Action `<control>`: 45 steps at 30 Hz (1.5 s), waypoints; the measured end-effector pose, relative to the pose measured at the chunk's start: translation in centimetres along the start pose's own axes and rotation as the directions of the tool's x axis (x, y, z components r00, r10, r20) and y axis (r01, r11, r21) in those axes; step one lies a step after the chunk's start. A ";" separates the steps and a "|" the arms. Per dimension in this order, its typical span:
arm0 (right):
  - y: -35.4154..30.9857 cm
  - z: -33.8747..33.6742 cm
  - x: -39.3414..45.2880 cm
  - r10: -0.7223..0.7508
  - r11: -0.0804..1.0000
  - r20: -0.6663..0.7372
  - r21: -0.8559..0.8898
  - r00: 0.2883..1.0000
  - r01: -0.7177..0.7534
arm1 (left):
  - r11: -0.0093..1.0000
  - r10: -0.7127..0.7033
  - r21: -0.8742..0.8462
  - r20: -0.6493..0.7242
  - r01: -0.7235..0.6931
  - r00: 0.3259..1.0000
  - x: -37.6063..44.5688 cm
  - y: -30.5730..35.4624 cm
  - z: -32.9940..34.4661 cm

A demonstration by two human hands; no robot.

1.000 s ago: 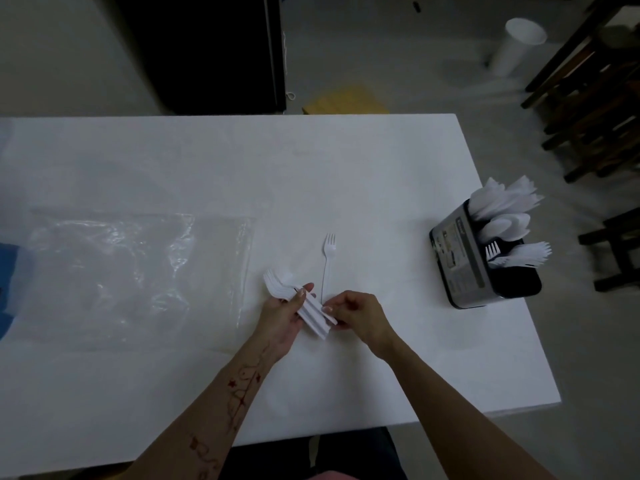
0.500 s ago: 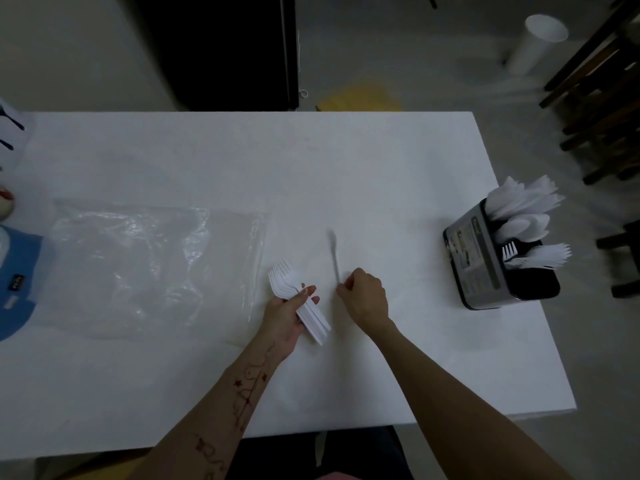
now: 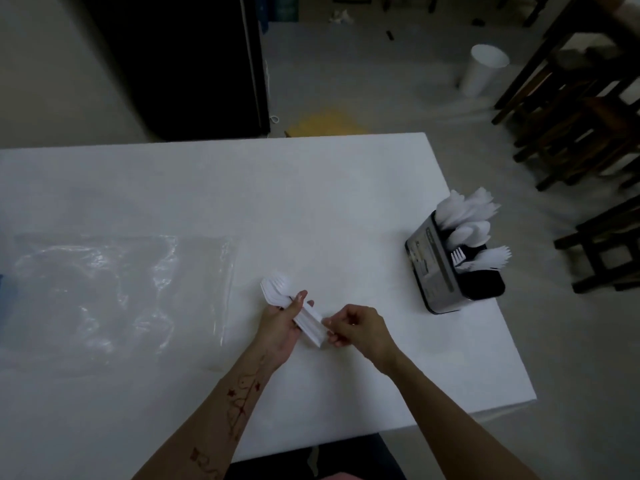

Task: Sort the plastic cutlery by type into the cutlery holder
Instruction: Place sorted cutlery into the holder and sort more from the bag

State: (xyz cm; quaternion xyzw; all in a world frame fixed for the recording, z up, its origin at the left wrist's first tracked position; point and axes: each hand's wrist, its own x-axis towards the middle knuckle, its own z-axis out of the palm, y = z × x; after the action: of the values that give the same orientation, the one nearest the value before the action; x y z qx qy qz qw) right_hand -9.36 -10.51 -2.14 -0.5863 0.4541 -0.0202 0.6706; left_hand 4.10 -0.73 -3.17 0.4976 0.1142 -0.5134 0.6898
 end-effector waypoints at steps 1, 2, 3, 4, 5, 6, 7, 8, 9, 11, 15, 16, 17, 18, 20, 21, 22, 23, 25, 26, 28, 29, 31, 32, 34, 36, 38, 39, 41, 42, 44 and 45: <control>-0.5 -0.5 -0.2 -0.018 0.998 -0.010 -0.058 1.000 0.018 | 1.000 -0.006 0.001 0.012 0.006 1.000 0.1 -0.1 0.6; -1.0 -1.1 -0.5 -0.041 0.993 -0.024 -0.115 0.999 0.038 | 1.000 -0.013 0.009 0.027 0.013 1.000 0.2 -0.2 1.2; -1.6 -1.8 -0.7 -0.068 0.984 -0.040 -0.165 0.997 0.060 | 1.000 -0.020 0.023 0.041 0.019 0.999 0.3 -0.3 1.9; -2.2 -2.6 -1.0 -0.101 0.973 -0.063 -0.215 0.993 0.086 | 0.999 -0.023 0.041 0.058 0.021 0.998 0.3 -0.3 2.7; -2.8 -3.5 -1.3 -0.137 0.959 -0.092 -0.262 0.986 0.109 | 0.998 -0.022 0.064 0.082 0.017 0.996 0.3 -0.2 3.7; -3.4 -4.6 -1.6 -0.173 0.945 -0.124 -0.300 0.977 0.130 | 0.995 -0.020 0.095 0.112 0.009 0.994 0.3 -0.1 4.9; -4.0 -5.9 -1.9 -0.204 0.932 -0.156 -0.333 0.966 0.143 | 0.991 -0.018 0.137 0.144 -0.002 0.989 0.2 0.1 6.1; -4.6 -7.4 -2.3 -0.228 0.919 -0.182 -0.366 0.956 0.149 | 0.982 -0.014 0.187 0.179 -0.020 0.984 0.1 0.3 7.5; -5.2 -8.9 -2.6 -0.247 0.901 -0.198 -0.406 0.949 0.150 | 0.973 -0.010 0.229 0.215 -0.040 0.976 -0.2 0.4 9.0; -6.1 -12.1 -3.0 -0.293 0.832 -0.217 -0.538 0.931 0.136 | 0.958 0.006 0.274 0.275 -0.084 0.961 -0.5 0.5 12.0; -7.4 -17.4 -3.8 -0.391 0.709 -0.278 -0.699 0.878 0.095 | 0.963 0.060 0.224 0.358 -0.148 0.932 -0.5 -0.4 17.9; -7.7 -18.4 -4.0 -0.406 0.715 -0.287 -0.691 0.868 0.106 | 0.972 0.075 0.181 0.362 -0.149 0.929 -0.4 -0.8 19.4; -7.9 -19.4 -4.2 -0.411 0.723 -0.297 -0.682 0.862 0.110 | 0.981 0.092 0.126 0.353 -0.145 0.931 -0.3 -1.2 20.7; -8.1 -20.2 -4.3 -0.414 0.725 -0.297 -0.679 0.860 0.114 | 0.988 0.109 0.068 0.333 -0.139 0.937 -0.2 -1.6 22.0; -8.1 -21.6 -4.3 -0.435 0.703 -0.278 -0.699 0.856 0.130 | 0.990 0.141 -0.026 0.274 -0.139 0.951 0.0 -2.6 24.1; -8.0 -22.1 -4.2 -0.443 0.694 -0.263 -0.705 0.857 0.143 | 0.988 0.154 -0.049 0.232 -0.146 0.960 0.1 -3.2 25.0; -7.9 -22.4 -4.1 -0.452 0.689 -0.243 -0.706 0.858 0.163 | 0.985 0.171 -0.061 0.187 -0.162 0.967 0.2 -3.8 25.7; -7.7 -22.7 -4.0 -0.466 0.683 -0.222 -0.705 0.856 0.189 | 0.980 0.192 -0.075 0.149 -0.182 0.970 0.4 -4.4 26.3; -7.4 -23.2 -3.7 -0.491 0.678 -0.202 -0.700 0.847 0.226 | 0.966 0.249 -0.103 0.099 -0.239 0.964 0.5 -5.3 27.1; -7.2 -23.5 -3.5 -0.495 0.679 -0.202 -0.697 0.845 0.231 | 0.957 0.275 -0.114 0.085 -0.265 0.958 0.5 -5.6 27.5; -6.9 -24.0 -3.2 -0.495 0.677 -0.196 -0.698 0.847 0.234 | 0.946 0.306 -0.137 0.075 -0.294 0.949 0.6 -5.8 28.0; -6.6 -24.3 -3.1 -0.496 0.674 -0.187 -0.698 0.848 0.240 | 0.944 0.300 -0.166 0.073 -0.285 0.951 0.8 -5.7 28.0; -6.2 -24.6 -2.8 -0.497 0.676 -0.172 -0.691 0.851 0.255 | 0.936 0.248 -0.272 0.064 -0.222 0.967 1.4 -5.5 27.7; -6.1 -24.8 -2.6 -0.501 0.679 -0.172 -0.685 0.848 0.262 | 0.926 0.226 -0.321 0.053 -0.198 0.973 1.8 -5.3 27.4; -5.9 -25.1 -2.4 -0.518 0.686 -0.178 -0.670 0.837 0.282 | 0.913 0.221 -0.356 0.020 -0.200 0.975 2.2 -5.1 26.5; -5.7 -25.2 -2.4 -0.536 0.681 -0.160 -0.663 0.829 0.313 | 0.913 0.240 -0.337 -0.018 -0.232 0.971 2.3 -5.1 25.7; -5.4 -24.7 -2.4 -0.565 0.574 -0.114 -0.766 0.817 0.290 | 0.913 0.254 -0.315 -0.061 -0.261 0.965 2.3 -5.3 25.2; -5.1 -24.3 -2.3 -0.591 0.493 -0.096 -0.828 0.801 0.265 | 0.911 0.259 -0.310 -0.078 -0.270 0.963 2.3 -5.4 25.1; -4.8 -23.6 -1.9 -0.654 0.387 -0.073 -0.887 0.753 0.251 | 0.914 0.266 -0.291 -0.097 -0.283 0.959 2.3 -5.6 25.2; -4.8 -23.3 -1.6 -0.684 0.357 -0.058 -0.896 0.728 0.264 | 0.914 0.273 -0.282 -0.102 -0.291 0.957 2.2 -5.8 25.4; -4.7 -23.1 -1.0 -0.732 0.307 -0.039 -0.910 0.680 0.279 | 0.908 0.292 -0.280 -0.113 -0.313 0.950 2.1 -6.0 25.6; -4.7 -23.3 -0.8 -0.750 0.302 -0.053 -0.914 0.659 0.271 | 0.902 0.304 -0.283 -0.116 -0.325 0.946 2.1 -6.0 25.7</control>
State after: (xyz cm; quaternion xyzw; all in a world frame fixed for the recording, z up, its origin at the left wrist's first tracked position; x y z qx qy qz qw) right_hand -22.17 -29.42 4.46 -0.9241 0.3287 -0.1603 0.1109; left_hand -8.98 -22.48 4.27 0.4171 0.1322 -0.3548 0.8262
